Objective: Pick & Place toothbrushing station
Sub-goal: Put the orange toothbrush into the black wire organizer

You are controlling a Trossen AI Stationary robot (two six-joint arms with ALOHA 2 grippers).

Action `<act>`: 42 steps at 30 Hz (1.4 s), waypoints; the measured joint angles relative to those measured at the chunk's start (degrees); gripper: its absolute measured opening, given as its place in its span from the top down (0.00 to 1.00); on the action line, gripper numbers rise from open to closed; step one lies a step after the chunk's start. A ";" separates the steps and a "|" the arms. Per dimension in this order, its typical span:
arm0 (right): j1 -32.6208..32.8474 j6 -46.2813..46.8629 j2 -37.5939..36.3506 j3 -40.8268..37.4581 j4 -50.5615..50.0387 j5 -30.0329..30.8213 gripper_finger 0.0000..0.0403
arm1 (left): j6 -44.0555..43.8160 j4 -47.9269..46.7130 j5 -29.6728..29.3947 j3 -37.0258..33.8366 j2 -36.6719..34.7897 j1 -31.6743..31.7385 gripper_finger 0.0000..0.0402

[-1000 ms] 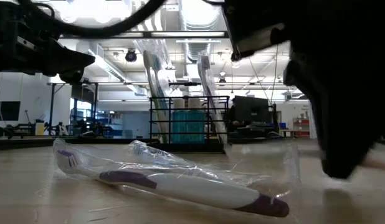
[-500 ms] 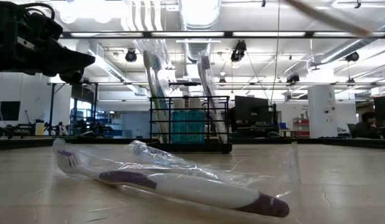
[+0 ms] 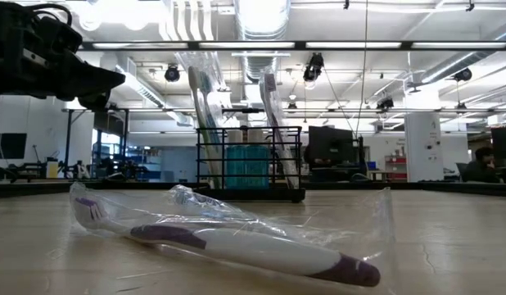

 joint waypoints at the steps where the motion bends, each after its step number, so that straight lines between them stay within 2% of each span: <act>1: -0.04 -1.87 -3.14 -3.74 3.82 -0.03 0.94 | 0.17 0.02 0.00 0.00 0.00 0.00 0.98; 7: -0.87 -11.34 -19.42 -26.92 25.72 -1.46 0.94 | 1.96 0.46 -0.44 -0.08 0.00 0.02 0.98; 13: -1.15 -19.61 -32.36 -41.38 38.77 -6.39 0.94 | 2.85 2.68 -0.86 -0.09 0.00 0.02 0.98; 18: -1.34 -22.70 -40.85 -49.58 42.87 -6.65 0.94 | 3.42 3.37 -3.10 -0.09 0.00 0.02 0.98; 27: -1.33 -23.26 -53.65 -63.48 46.91 -6.87 0.94 | 1.93 3.65 -3.32 -0.09 0.00 0.02 0.98; 42: -1.36 -28.79 -72.53 -75.46 48.22 -8.18 0.94 | 2.20 4.07 -3.30 -0.08 0.00 0.04 0.98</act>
